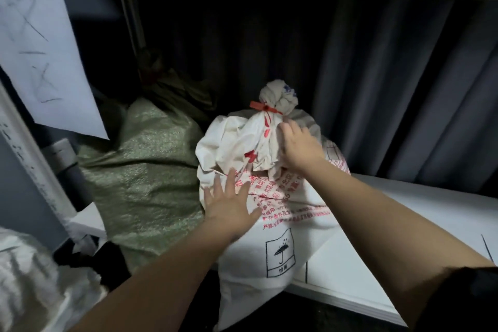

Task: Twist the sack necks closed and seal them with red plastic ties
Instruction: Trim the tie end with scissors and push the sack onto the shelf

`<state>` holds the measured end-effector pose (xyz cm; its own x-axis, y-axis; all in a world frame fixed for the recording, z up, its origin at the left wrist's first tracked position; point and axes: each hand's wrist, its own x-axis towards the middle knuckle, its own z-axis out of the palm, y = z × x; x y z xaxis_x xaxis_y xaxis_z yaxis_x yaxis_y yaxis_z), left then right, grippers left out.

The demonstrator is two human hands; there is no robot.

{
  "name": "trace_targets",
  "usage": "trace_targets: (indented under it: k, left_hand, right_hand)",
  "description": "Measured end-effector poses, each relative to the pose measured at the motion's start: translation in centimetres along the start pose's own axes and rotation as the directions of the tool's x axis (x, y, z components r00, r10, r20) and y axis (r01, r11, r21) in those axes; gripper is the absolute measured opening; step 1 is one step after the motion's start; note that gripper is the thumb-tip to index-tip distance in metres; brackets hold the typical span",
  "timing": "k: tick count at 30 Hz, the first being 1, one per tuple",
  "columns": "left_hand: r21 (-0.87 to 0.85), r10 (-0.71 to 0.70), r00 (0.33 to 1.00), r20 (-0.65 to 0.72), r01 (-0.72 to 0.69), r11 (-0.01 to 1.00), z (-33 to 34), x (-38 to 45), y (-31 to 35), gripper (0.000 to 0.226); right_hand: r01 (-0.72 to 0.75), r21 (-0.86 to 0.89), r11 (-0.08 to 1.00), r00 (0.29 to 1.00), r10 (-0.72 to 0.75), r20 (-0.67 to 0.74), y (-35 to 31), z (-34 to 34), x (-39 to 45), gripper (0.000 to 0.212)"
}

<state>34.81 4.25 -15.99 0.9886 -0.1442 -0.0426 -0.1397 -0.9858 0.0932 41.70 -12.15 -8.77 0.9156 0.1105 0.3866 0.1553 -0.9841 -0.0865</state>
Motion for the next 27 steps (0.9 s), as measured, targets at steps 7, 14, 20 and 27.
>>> trace_targets:
  k: [7,14,20,27]
  left_hand:
    - [0.004,0.082,0.991,0.103,-0.083,0.997,-0.6,-3.6,0.2,0.091]
    - [0.162,0.037,0.995,0.090,-0.052,0.985,1.1,-3.4,0.4,0.078]
    - [0.243,0.072,0.997,-0.014,-0.067,0.968,1.8,-1.2,0.2,0.078]
    - [0.262,-0.013,0.997,-0.074,0.032,0.965,2.6,1.8,1.0,0.078]
  right_hand:
    - [-0.402,0.307,0.863,0.898,0.437,-0.054,-0.5,-1.1,-6.7,0.060]
    - [-0.771,0.512,0.377,0.634,0.530,0.563,-2.0,6.1,-12.4,0.084]
    - [-0.701,0.608,0.372,0.712,0.413,0.568,-1.8,8.9,-9.3,0.071]
    - [-0.550,0.753,0.362,0.835,0.237,0.496,1.3,11.0,-6.9,0.066]
